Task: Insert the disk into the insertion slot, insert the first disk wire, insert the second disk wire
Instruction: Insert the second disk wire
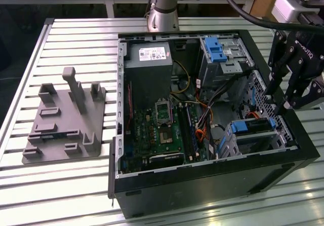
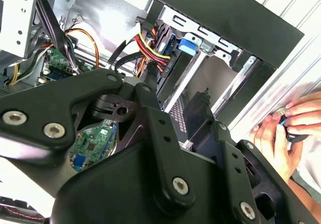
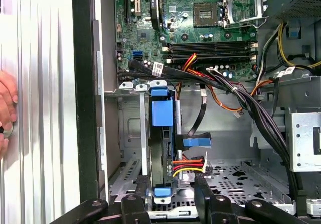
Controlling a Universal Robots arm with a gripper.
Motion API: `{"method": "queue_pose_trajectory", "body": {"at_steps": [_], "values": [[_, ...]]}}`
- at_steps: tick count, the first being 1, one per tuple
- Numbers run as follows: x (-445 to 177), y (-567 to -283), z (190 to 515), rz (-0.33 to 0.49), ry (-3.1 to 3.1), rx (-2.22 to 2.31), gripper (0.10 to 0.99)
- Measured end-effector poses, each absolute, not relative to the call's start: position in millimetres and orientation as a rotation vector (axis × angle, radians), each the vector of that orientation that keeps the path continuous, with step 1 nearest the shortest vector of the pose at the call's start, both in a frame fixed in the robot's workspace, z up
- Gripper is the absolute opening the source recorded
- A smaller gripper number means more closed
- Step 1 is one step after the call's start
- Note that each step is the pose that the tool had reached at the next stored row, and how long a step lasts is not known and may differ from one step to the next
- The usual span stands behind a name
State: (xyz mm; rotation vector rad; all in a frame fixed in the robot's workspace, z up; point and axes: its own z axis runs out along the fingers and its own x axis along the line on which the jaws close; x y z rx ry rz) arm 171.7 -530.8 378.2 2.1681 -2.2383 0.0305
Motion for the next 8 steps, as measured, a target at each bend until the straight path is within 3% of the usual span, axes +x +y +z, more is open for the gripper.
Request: {"method": "queue_pose_trajectory", "body": {"at_steps": [4,8], "values": [[171.8,-523.4,378.2,0.042,-2.233,2.163,0.486],[171.8,-511.2,378.0,0.109,-2.201,2.132,0.486]]}}
